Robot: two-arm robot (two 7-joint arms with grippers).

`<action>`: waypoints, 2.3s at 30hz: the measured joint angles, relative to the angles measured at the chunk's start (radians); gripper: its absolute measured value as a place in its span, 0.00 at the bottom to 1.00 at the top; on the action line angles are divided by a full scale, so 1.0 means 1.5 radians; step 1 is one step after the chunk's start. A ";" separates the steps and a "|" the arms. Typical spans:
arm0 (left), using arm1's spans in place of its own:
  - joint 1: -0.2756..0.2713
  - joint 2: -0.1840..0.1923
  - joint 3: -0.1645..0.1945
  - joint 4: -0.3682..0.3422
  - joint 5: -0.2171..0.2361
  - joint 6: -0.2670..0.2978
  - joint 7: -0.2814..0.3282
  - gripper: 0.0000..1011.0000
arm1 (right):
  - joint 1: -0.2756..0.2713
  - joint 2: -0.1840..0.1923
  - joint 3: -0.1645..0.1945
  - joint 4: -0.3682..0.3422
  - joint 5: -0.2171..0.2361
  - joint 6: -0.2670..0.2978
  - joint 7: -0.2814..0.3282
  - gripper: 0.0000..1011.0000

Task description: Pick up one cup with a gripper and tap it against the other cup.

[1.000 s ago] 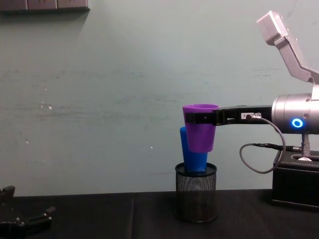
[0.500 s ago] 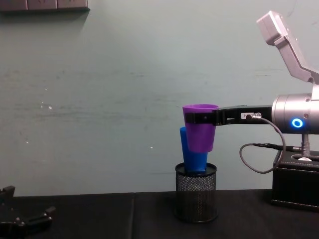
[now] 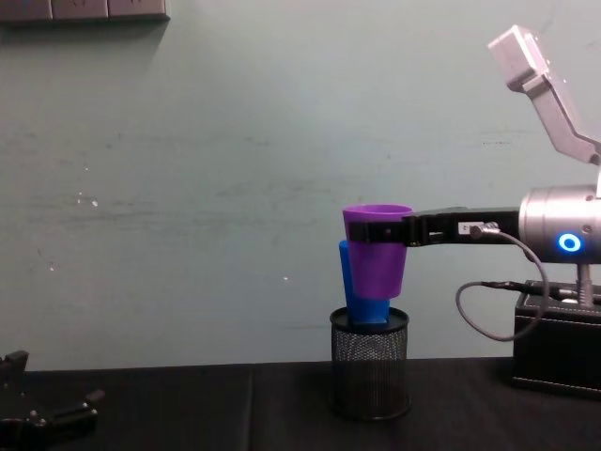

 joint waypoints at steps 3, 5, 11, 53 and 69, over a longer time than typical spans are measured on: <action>0.000 0.000 0.000 0.000 0.000 0.000 0.000 1.00 | -0.027 0.018 0.002 -0.045 0.011 0.011 0.006 0.72; 0.000 0.000 0.000 0.000 0.000 0.000 0.000 1.00 | -0.039 0.027 0.004 -0.066 0.017 0.018 0.008 0.72; 0.000 0.000 0.000 0.000 0.000 0.000 0.000 1.00 | -0.084 0.068 0.006 -0.154 0.044 0.044 0.018 0.72; 0.000 0.000 0.000 0.000 0.000 0.000 0.000 1.00 | -0.207 0.154 -0.049 -0.195 0.081 -0.113 0.097 0.72; 0.000 0.000 0.000 0.000 0.000 0.000 0.000 1.00 | -0.193 0.134 -0.070 -0.127 0.037 -0.126 0.109 0.72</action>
